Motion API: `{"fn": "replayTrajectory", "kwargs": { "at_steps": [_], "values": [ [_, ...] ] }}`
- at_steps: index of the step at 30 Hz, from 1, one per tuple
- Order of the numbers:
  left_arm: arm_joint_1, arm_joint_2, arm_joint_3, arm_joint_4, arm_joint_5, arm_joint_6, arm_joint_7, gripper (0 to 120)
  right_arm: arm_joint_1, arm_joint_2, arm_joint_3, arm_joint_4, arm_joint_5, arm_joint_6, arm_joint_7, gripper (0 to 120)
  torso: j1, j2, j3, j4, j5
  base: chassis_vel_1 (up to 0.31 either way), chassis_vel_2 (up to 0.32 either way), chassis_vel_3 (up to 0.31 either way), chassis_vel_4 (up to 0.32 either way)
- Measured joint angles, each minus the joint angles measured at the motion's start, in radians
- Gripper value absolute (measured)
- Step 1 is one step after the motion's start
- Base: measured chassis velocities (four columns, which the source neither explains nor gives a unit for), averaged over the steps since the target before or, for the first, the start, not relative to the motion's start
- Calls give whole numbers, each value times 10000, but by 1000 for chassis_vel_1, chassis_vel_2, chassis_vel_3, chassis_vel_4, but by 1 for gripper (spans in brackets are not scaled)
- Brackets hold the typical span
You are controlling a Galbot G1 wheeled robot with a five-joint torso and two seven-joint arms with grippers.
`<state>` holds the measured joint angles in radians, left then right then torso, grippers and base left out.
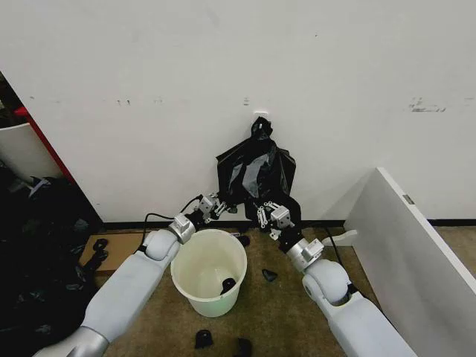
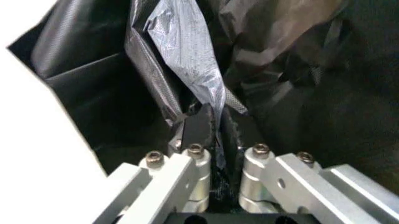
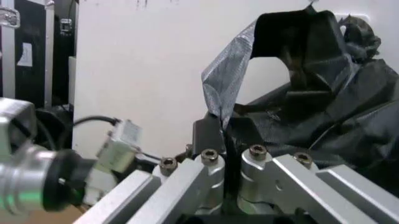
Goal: Place the garbage bag over the trash bin.
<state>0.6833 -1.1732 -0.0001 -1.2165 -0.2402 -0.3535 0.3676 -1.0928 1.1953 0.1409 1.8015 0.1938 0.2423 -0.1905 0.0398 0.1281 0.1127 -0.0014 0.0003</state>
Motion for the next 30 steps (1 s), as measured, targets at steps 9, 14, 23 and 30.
{"fn": "replayTrajectory", "kwargs": {
  "at_steps": [9, 14, 23, 30],
  "values": [
    [-337, -80, 106, 291, -519, -6, 366, 41, -100, -16, -7, 313, -26, -10, -71, 0, 0, 0, 0, 4, 1, 0, 0, 0, 0],
    [-404, -131, 119, 373, -604, -15, 678, 59, -90, -20, -45, 320, -55, -11, -103, 0, 0, 0, 0, 3, 1, 0, 0, 0, 0],
    [-446, -257, 109, 591, -858, 88, 749, 48, -88, -34, -90, 327, -62, -17, -113, 0, 0, 0, 0, 1, 1, 0, 0, 0, 0],
    [-276, -113, 54, 435, -1491, 310, 749, 24, -99, -52, -92, 312, -44, -22, -61, 0, 0, 2, 0, 4, 0, 0, 0, 0, 0]
  ]
}}
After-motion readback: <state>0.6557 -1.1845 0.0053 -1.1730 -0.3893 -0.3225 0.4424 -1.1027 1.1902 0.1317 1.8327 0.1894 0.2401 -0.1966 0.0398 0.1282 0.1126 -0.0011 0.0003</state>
